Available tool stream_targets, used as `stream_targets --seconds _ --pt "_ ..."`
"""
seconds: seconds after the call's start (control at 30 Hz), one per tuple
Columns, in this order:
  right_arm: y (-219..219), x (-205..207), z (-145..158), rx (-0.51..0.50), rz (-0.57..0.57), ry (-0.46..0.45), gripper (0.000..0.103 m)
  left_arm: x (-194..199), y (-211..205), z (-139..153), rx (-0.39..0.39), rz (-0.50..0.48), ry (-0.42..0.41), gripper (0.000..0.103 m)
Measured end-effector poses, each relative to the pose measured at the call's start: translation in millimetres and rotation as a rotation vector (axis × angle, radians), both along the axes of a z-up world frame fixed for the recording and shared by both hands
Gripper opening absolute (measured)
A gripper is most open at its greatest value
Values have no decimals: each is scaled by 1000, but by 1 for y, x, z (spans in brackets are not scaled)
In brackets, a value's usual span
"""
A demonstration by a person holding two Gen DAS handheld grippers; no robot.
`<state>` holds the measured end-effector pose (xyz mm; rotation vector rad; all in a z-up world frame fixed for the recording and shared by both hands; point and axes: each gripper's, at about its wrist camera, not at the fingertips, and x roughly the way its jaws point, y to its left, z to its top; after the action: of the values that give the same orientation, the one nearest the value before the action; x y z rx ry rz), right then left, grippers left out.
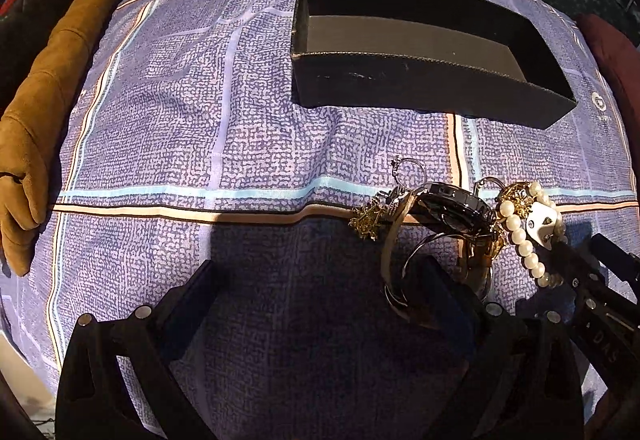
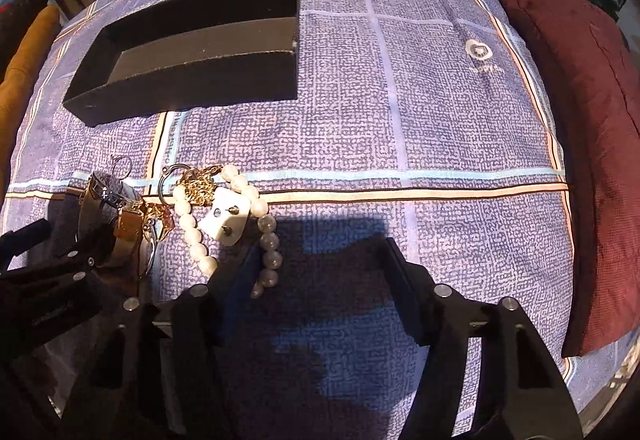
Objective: Organize jewelry
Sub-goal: 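Lower the right tool to the pearl bracelet and close on it, then carry the pearl bracelet with the right tool into the black box and release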
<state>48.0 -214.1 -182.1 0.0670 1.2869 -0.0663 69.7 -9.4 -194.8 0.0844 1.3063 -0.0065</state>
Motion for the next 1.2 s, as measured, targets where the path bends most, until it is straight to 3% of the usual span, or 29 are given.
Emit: stream_targets --seconds 0.03,0.07,0.13,0.17,0.3,0.33,0.43,0.63,0.77,0.87,1.0,1.2 --pt "2 0 1 6 12 -1 47 0 -1 -1 3 1 -3 96" --pt "4 -1 2 16 28 -3 26 -1 -2 -2 4 1 -3 95" --pt "9 0 3 64 55 10 10 -1 -4 -1 1 5 -1 81" --pt "12 1 4 90 61 14 10 -1 -5 1 -1 3 -1 75" --pt "8 -4 14 217 50 -2 10 -1 -2 13 -92 17 10 16" --pt "9 -5 20 211 60 -17 10 1 0 15 -112 29 15 13" --pt "9 -9 37 212 75 -54 10 3 5 24 -166 39 12 9" --pt "7 -7 65 249 85 -94 10 6 3 55 -176 -5 -35 9" --pt "8 -7 74 250 93 -113 10 9 -6 52 -177 -29 -26 9" --pt "11 -7 72 248 100 -109 10 12 -9 34 -137 -50 -29 9" --pt "11 -10 68 252 94 -102 10 12 0 18 -140 -33 -29 9" --pt "10 -11 70 252 93 -108 10 6 6 45 -193 -44 -43 0"
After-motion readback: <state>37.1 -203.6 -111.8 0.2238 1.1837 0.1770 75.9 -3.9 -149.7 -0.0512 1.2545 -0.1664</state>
